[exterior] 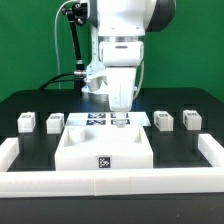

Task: Assemble square table

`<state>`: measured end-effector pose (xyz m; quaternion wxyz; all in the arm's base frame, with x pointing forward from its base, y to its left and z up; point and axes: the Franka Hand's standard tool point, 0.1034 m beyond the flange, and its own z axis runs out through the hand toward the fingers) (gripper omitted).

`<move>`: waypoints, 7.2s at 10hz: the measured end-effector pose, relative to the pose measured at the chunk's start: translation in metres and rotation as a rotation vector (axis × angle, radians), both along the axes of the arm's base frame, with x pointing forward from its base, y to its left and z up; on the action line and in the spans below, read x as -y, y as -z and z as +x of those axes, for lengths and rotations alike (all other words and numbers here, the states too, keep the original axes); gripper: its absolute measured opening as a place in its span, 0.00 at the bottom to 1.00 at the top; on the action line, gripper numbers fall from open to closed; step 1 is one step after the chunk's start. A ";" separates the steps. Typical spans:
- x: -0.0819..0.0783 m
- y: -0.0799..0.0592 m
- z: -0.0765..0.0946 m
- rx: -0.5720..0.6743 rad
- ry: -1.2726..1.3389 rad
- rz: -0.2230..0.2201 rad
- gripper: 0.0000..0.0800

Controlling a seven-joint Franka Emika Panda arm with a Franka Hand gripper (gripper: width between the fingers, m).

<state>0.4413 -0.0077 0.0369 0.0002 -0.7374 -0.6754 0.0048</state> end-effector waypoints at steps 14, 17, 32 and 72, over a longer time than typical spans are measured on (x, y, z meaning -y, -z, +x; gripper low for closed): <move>0.004 0.029 -0.012 -0.040 0.019 0.011 0.07; 0.004 0.029 -0.012 -0.038 0.019 0.012 0.07; -0.075 0.029 0.032 -0.007 -0.070 0.039 0.08; -0.176 0.002 -0.038 -0.041 1.584 0.098 0.81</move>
Offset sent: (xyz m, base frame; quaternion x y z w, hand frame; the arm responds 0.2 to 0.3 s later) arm 0.0022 0.0049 -0.0281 -0.0023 0.0022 -0.0513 0.9987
